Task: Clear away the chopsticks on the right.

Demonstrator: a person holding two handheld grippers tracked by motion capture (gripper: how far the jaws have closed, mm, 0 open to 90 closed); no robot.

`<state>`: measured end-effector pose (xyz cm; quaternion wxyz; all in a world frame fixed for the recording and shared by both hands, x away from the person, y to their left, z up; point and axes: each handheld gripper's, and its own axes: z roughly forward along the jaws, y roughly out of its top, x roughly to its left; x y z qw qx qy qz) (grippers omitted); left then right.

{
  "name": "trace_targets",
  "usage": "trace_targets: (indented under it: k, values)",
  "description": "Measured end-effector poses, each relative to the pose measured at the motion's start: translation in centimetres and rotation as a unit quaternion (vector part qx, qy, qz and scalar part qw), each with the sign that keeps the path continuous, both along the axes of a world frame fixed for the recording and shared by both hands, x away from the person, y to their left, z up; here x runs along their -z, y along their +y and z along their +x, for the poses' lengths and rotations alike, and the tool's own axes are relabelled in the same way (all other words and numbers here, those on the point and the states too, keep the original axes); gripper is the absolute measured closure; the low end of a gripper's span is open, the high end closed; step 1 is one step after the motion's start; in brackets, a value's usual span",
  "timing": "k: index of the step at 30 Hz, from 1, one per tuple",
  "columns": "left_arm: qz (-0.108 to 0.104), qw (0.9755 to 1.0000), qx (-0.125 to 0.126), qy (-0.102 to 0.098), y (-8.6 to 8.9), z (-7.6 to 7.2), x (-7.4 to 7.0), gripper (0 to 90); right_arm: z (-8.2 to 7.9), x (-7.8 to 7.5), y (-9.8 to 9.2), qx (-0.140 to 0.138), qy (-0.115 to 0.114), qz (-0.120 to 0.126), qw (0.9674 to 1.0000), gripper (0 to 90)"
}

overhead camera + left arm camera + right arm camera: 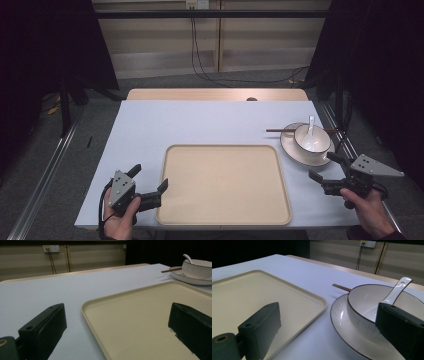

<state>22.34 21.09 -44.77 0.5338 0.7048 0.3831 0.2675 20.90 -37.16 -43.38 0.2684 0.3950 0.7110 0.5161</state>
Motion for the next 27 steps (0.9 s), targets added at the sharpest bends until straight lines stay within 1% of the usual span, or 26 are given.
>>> trace_targets:
  k: [1,2,3,4,6,8,10,11,13,14,15,16,17,18,20,21,22,23,24,25,26,27]
  values:
    - [0.001,1.0,0.002,0.002,0.0,0.1,0.0,1.7,0.1,0.0,0.0,-0.001,0.002,-0.003,1.0,5.6]
    - [0.002,1.0,-0.003,0.001,-0.1,0.1,0.0,1.7,0.2,0.0,-0.1,-0.004,0.006,-0.003,1.0,5.3]
    - [0.002,1.0,-0.003,0.001,-0.1,0.1,0.0,1.6,0.2,0.0,-0.1,-0.004,0.006,-0.003,1.0,5.3]
    - [-0.003,1.0,-0.003,0.001,-0.1,0.1,0.0,1.5,0.3,0.0,-0.3,-0.013,0.019,0.0,0.9997,5.2]
    - [0.0,1.0,0.002,0.004,-0.1,0.0,0.0,1.5,0.3,0.0,-0.4,-0.019,0.022,-0.001,0.9996,5.6]
    - [0.008,0.9999,0.002,0.008,-0.1,0.1,0.1,1.3,0.5,-0.1,-0.5,-0.026,0.03,-0.006,0.9992,5.6]
    - [0.004,0.9999,0.002,0.01,0.0,0.2,0.2,1.4,0.6,-0.2,-0.6,-0.03,0.034,-0.007,0.9989,5.9]
    - [0.0,0.9999,-0.005,0.014,0.0,0.2,0.3,1.4,0.6,-0.3,-0.7,-0.033,0.036,-0.006,0.9988,6.4]
    - [0.02,0.9994,-0.014,0.023,-0.1,0.4,0.5,1.4,0.7,-0.4,-0.7,-0.038,0.036,-0.013,0.9985,6.1]
    - [0.022,0.9993,-0.006,0.029,0.0,0.5,0.5,1.4,0.8,-0.4,-0.8,-0.053,0.036,-0.014,0.9978,8.0]
    - [0.014,0.9994,-0.01,0.03,-0.1,0.6,0.6,1.6,1.1,-0.6,-1.0,-0.075,0.039,-0.014,0.9963,8.9]
    - [0.017,0.9994,-0.006,0.028,-0.1,0.6,0.5,1.6,1.1,-0.6,-1.0,-0.075,0.039,-0.014,0.9963,8.9]
    - [0.02,0.9994,-0.007,0.026,-0.1,0.6,0.5,1.6,1.6,-0.7,-1.4,-0.078,0.042,-0.023,0.9958,6.2]
    - [0.022,0.9994,-0.009,0.024,0.0,0.5,0.4,1.6,1.6,-0.7,-1.4,-0.078,0.042,-0.023,0.9958,6.2]
    - [0.017,0.9995,-0.014,0.023,0.0,0.5,0.5,1.6,2.2,-0.9,-2.2,-0.075,0.044,-0.031,0.9957,4.8]
    - [0.017,0.9995,-0.014,0.023,0.0,0.5,0.5,1.6,2.2,-0.9,-2.2,-0.075,0.044,-0.031,0.9957,4.8]
    - [0.015,0.9995,-0.015,0.024,0.0,0.5,0.5,1.5,2.6,-1.1,-2.9,-0.075,0.047,-0.032,0.9956,4.5]
    - [0.018,0.9995,-0.014,0.023,0.2,0.5,0.4,1.5,2.6,-1.1,-2.9,-0.075,0.047,-0.032,0.9956,4.5]
    - [0.01,0.9997,-0.011,0.022,0.2,0.5,0.4,1.3,3.1,-1.1,-3.9,-0.072,0.053,-0.033,0.9954,4.5]
    - [0.009,0.9997,-0.007,0.02,0.4,0.5,0.4,1.3,3.1,-1.1,-3.9,-0.072,0.053,-0.033,0.9954,4.5]
    - [0.012,0.9997,-0.009,0.018,0.5,0.5,0.3,1.3,3.4,-1.1,-4.4,-0.071,0.059,-0.03,0.9953,4.6]
    - [0.008,0.9998,-0.009,0.019,0.6,0.5,0.4,1.3,3.7,-1.1,-4.9,-0.076,0.063,-0.03,0.9947,4.7]
